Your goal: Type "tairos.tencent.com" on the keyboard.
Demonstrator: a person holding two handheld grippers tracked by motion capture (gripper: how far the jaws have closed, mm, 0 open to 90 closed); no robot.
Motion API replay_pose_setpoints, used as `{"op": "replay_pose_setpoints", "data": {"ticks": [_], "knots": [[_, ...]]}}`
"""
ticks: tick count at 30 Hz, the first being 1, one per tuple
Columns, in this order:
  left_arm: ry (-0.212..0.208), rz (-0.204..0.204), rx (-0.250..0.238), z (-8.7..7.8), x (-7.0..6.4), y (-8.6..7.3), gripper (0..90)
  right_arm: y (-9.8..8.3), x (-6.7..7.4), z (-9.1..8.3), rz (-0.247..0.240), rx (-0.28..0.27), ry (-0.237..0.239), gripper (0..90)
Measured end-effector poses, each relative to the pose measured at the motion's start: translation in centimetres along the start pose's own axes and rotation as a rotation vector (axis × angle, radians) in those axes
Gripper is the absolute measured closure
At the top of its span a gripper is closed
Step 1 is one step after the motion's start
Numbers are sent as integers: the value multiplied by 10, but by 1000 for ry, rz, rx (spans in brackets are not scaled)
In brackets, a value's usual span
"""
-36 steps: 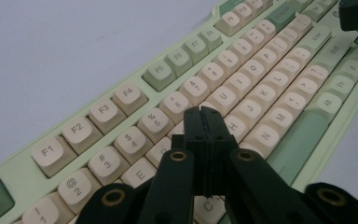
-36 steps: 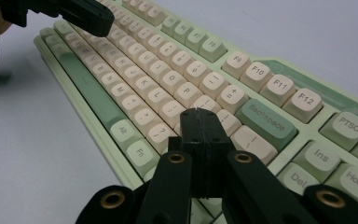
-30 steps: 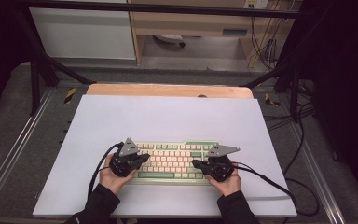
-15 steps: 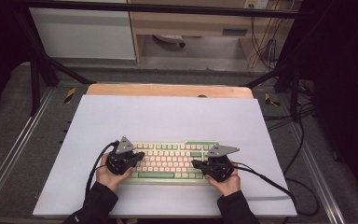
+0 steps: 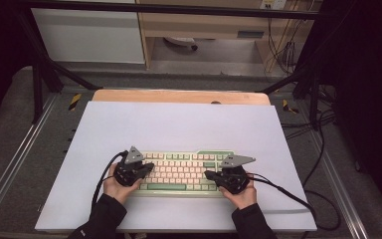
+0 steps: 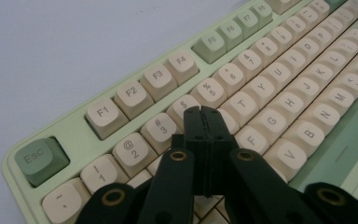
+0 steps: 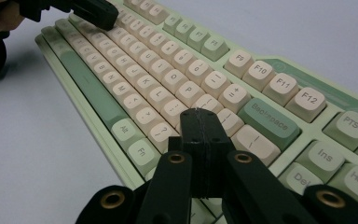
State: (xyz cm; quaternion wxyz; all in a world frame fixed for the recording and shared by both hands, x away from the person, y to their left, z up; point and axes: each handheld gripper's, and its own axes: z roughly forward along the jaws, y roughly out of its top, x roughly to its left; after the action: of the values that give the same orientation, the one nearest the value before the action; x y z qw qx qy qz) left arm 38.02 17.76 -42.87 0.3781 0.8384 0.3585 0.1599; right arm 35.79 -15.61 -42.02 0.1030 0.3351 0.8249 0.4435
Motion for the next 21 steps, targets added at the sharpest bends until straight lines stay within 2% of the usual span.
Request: {"op": "replay_pose_setpoints", "data": {"ticks": [5, 12, 21], "knots": [[-4, -2, -11, -3, 0, 0, 900, 0, 0, -1, 1, -3, 1, 900], [-16, 5, -34, -20, -1, 1, 900, 1, 1, -1, 7, -13, 9, 900], [-19, -4, -41, -44, 6, -16, 900, 7, 7, 3, 2, -13, 25, 900]]}}
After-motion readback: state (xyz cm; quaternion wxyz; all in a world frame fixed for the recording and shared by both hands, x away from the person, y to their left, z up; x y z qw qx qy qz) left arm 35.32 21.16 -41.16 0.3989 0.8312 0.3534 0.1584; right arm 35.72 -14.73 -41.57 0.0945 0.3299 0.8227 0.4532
